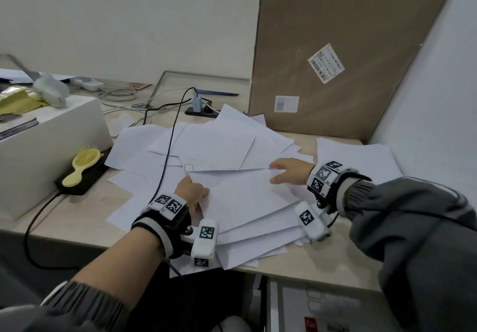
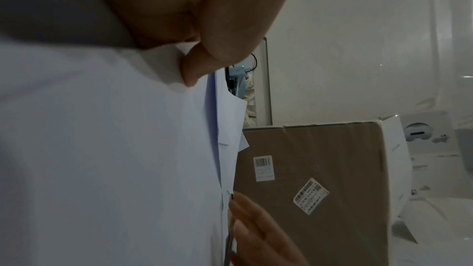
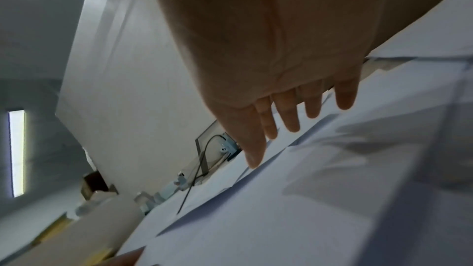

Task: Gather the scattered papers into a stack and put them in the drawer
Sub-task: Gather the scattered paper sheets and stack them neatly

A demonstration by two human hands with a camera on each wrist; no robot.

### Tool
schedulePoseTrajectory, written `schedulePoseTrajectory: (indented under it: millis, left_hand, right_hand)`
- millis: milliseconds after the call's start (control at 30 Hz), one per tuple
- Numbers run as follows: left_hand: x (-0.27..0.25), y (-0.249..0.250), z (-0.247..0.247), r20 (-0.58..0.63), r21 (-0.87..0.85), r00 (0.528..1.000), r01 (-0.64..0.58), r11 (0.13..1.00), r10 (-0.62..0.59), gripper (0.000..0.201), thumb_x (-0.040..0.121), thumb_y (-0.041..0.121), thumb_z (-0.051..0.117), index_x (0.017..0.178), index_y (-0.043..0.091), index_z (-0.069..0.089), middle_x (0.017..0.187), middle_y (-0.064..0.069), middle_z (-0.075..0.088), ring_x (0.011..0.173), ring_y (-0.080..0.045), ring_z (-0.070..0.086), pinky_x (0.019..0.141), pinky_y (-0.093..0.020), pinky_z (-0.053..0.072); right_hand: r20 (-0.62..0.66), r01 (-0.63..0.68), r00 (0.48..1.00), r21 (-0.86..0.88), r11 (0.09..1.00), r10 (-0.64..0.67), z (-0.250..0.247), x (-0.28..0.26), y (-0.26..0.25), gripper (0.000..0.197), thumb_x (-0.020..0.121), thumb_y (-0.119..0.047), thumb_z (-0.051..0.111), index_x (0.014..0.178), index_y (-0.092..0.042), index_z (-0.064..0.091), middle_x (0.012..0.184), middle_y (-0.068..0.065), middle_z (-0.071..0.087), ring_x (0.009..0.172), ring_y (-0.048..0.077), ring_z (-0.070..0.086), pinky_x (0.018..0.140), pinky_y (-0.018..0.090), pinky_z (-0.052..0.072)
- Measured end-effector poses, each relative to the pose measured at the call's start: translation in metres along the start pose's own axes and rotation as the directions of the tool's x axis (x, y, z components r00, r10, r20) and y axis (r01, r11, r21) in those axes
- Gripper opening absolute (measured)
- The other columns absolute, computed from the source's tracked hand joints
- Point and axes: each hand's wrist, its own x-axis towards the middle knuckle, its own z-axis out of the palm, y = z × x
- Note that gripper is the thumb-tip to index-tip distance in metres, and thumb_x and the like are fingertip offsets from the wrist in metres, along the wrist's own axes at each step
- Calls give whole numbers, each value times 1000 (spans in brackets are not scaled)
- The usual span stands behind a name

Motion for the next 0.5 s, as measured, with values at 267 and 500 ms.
schedulePoseTrajectory:
  millis: [267, 500]
  left_hand:
    - [-21, 7, -4, 100, 0, 995, -10, 1000, 10, 42, 72, -1, 65, 112, 3, 55, 111, -18, 67, 101, -33, 64, 92, -52, 52]
    - [-33, 12, -2, 106, -54, 994, -7, 998, 13, 35, 88, -15, 47, 120, -2, 54, 114, -24, 65, 105, -41, 63, 92, -54, 51]
  right_hand:
    - [5, 76, 997, -196, 978, -77, 2, 65, -36, 94, 80, -36, 72, 152, -18, 14, 158, 2, 20, 143, 21, 26, 113, 30, 22]
    - [16, 227, 971, -384, 895, -239, 13, 78, -59, 77, 87, -24, 58, 151, -26, 15, 146, 6, 40, 129, 27, 43, 99, 28, 36]
